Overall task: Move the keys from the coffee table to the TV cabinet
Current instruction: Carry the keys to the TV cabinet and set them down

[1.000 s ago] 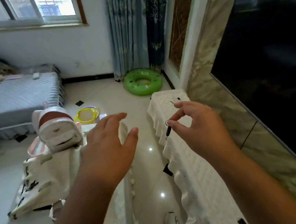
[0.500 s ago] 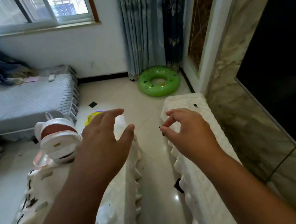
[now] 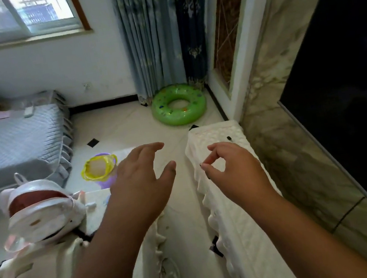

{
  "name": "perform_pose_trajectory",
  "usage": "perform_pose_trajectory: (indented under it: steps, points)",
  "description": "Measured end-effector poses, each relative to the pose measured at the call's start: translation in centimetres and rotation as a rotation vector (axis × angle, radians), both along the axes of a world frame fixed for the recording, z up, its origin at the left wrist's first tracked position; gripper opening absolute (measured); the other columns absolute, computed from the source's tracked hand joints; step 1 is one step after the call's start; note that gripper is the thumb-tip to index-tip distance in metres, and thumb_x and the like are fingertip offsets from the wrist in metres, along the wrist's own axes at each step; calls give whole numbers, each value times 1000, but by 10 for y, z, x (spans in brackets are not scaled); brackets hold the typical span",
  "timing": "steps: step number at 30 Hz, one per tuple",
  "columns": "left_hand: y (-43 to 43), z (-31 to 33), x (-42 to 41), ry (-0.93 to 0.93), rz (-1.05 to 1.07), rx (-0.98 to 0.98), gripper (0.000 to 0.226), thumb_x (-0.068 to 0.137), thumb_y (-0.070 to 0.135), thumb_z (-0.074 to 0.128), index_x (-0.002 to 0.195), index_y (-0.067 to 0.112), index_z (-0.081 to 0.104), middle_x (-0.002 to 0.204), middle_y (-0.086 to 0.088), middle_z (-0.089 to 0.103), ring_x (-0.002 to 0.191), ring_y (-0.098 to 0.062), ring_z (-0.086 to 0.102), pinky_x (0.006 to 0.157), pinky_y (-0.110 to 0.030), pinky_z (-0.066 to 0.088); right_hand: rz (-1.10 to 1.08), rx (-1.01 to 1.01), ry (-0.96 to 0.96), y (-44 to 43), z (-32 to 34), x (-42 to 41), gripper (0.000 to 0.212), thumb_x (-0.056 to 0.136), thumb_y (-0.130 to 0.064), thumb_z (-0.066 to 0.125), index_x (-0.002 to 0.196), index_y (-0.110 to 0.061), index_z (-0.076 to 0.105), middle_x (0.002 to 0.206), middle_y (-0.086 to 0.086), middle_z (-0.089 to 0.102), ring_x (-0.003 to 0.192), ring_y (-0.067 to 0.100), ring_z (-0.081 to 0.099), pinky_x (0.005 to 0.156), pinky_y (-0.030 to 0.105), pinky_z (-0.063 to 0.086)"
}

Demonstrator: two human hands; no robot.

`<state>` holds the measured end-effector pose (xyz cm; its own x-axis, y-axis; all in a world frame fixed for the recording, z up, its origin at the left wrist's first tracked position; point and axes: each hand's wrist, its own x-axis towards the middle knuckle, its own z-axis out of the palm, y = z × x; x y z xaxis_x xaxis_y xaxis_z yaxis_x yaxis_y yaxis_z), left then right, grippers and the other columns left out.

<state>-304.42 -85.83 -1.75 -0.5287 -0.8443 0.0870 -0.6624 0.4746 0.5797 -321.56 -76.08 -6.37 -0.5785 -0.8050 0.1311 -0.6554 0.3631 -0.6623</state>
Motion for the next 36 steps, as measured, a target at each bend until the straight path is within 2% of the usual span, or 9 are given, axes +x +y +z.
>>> perform_pose_trajectory:
  steps: [4,8,15,22,25,27,32,36]
  points:
    - [-56,-11,-33,2,-65,37,48,89,49,54,136,38,47,143,11,44,132,-19,37,105,-48,36,-63,13,24,-43,-3,-28,10,86,-40,68,80,-32,64,132,-18,60,127,6,48,104,44,39]
    - [-128,-13,-69,15,-146,37,48,89,50,53,136,38,47,143,10,44,132,-21,37,104,-52,36,-147,18,31,-97,-4,-56,12,85,-38,69,78,-31,62,129,-17,61,124,9,51,102,46,40]
    - [-232,-9,-133,-7,-250,57,46,91,50,52,135,41,46,144,11,41,133,-19,34,105,-47,35,-306,27,11,-173,-16,-102,14,85,-39,69,76,-33,60,127,-19,62,120,6,53,101,43,43]
    - [-292,-19,-208,-67,-344,40,46,91,51,51,135,41,45,146,11,40,132,-18,36,106,-47,36,-476,5,-82,-214,-43,-171,17,84,-37,71,71,-35,60,123,-20,63,111,4,56,95,40,47]
    - [-313,-27,-251,-49,-354,20,42,91,50,52,132,41,48,141,11,43,122,-19,47,102,-45,38,-528,-17,-136,-232,-62,-211,17,85,-35,73,74,-34,60,120,-19,61,102,3,57,88,34,49]
    - [-329,-32,-280,-59,-370,20,42,91,50,52,132,41,48,140,11,44,114,-20,52,100,-48,41,-565,-26,-174,-248,-74,-241,17,85,-34,73,75,-34,59,111,-20,58,99,3,55,84,31,47]
    - [-367,-43,-357,-124,-453,-24,42,92,47,52,133,39,48,142,11,43,129,-16,38,105,-49,36,-628,1,-244,-291,-100,-314,16,86,-35,71,77,-34,59,101,-20,58,91,3,54,82,32,47]
    - [-397,-52,-413,-142,-512,-55,41,92,45,52,133,39,47,142,10,44,132,-15,35,106,-46,35,-651,20,-261,-323,-110,-360,12,87,-34,70,79,-33,61,116,-12,67,103,11,60,93,37,48]
